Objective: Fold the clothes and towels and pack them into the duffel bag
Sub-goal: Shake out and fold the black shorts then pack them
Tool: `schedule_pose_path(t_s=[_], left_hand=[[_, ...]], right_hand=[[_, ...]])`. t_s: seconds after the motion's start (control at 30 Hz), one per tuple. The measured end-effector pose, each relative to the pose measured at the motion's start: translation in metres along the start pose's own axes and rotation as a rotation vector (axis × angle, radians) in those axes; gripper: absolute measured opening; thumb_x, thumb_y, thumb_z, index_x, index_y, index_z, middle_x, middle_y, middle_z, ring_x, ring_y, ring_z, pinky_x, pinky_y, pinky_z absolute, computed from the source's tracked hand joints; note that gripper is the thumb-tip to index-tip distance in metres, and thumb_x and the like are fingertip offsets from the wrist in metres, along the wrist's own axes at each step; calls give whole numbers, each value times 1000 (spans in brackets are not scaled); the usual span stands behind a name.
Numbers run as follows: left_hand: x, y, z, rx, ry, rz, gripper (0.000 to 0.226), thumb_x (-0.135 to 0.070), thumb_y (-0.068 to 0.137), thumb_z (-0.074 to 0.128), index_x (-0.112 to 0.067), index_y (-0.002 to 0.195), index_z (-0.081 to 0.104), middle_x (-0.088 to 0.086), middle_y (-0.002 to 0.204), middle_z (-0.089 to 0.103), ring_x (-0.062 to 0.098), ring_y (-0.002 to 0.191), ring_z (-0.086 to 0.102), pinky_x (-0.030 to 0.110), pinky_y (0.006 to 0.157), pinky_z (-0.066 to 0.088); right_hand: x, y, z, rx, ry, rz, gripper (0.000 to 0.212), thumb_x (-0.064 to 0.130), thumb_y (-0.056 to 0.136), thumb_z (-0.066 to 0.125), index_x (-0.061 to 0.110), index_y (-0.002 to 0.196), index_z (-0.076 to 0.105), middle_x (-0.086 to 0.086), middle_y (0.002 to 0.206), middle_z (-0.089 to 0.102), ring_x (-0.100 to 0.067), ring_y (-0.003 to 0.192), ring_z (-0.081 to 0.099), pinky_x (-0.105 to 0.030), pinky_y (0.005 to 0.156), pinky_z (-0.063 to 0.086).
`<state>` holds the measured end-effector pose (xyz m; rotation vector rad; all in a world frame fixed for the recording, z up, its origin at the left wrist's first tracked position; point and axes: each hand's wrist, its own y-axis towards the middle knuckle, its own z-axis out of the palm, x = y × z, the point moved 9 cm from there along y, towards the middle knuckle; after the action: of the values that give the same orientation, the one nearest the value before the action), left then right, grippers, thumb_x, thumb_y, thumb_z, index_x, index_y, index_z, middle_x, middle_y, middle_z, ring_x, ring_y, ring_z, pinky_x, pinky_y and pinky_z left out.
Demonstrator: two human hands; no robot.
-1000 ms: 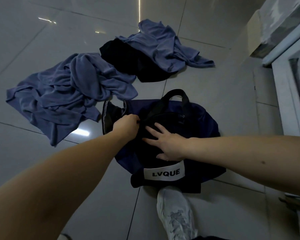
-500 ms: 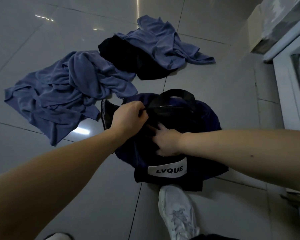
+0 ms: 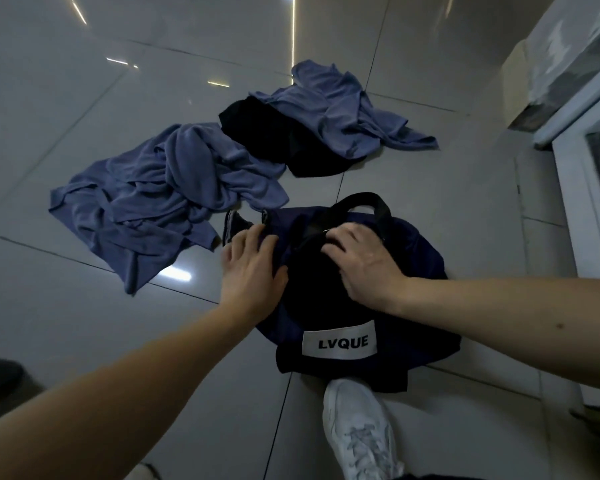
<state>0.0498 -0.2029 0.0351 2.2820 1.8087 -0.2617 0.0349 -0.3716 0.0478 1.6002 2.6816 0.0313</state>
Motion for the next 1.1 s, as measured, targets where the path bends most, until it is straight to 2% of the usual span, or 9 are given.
schedule_pose_path(t_s=[0.07, 0.13, 0.23, 0.4, 0.73, 0.83, 0.93, 1.03, 1.1], left_hand=[[14, -22, 5, 87, 1, -176, 81, -59, 85, 56, -27, 151, 22, 7, 162, 6, 32, 148, 7, 52, 118, 15], [24, -44, 19, 214, -102, -348, 95, -70, 83, 54, -30, 155, 7, 5, 163, -11, 32, 149, -8, 54, 119, 12], [23, -63, 42, 333, -408, -573, 105, -71, 78, 63, -35, 157, 4, 4, 163, -17, 36, 150, -7, 54, 119, 18], [0, -58, 63, 345, -567, -583, 108, -60, 77, 72, -36, 157, 4, 5, 165, -10, 37, 147, 26, 48, 111, 37], [-98, -27, 94, 419, -644, -412, 103, -56, 82, 70, -33, 158, 5, -4, 165, -14, 33, 140, 41, 43, 102, 45], [-113, -21, 102, 454, -639, -377, 98, -60, 83, 64, -32, 157, 7, -4, 165, -11, 34, 140, 39, 46, 104, 45], [-108, -15, 91, 410, -491, -341, 81, -62, 89, 52, -25, 154, 19, 1, 163, 10, 33, 132, 46, 47, 97, 48], [-86, -1, 61, 270, -412, -299, 54, -56, 93, 48, -23, 135, 44, 3, 137, 44, 28, 113, 57, 45, 88, 51], [-68, 13, 40, 175, -425, -281, 41, -48, 94, 50, -21, 125, 52, 2, 125, 51, 26, 107, 58, 41, 85, 50]], right_hand=[[-30, -8, 14, 146, -142, 113, 85, 29, 78, 65, 18, 154, 30, -19, 160, 21, -43, 145, 18, -60, 119, 14], [-60, -23, 36, 340, -226, 231, 103, 43, 85, 63, 28, 159, -7, -18, 164, -14, -46, 149, -5, -64, 118, 6], [-87, -40, 50, 450, -277, 283, 112, 47, 87, 65, 33, 153, -25, -19, 162, -21, -44, 143, 18, -55, 110, 27], [-101, -45, 50, 442, -338, 174, 90, 38, 98, 55, 23, 158, -10, -14, 149, 32, -33, 125, 41, -42, 94, 43], [-192, -120, 46, 536, -367, 439, 88, 39, 95, 58, 21, 159, 0, -13, 145, 31, -31, 122, 42, -38, 79, 51], [-200, -123, 38, 540, -384, 502, 79, 37, 92, 62, 18, 155, 18, -15, 145, 31, -31, 123, 43, -39, 83, 47], [-199, -96, 17, 420, -381, 532, 50, 28, 87, 61, 16, 133, 47, -11, 140, 38, -29, 118, 43, -38, 88, 42], [-192, -46, -4, 256, -205, 614, 39, 19, 85, 54, 13, 124, 55, -11, 134, 45, -31, 118, 43, -41, 93, 39], [-181, -6, -13, 209, -108, 635, 38, 17, 86, 52, 10, 123, 55, -12, 131, 45, -33, 118, 42, -42, 94, 39]])
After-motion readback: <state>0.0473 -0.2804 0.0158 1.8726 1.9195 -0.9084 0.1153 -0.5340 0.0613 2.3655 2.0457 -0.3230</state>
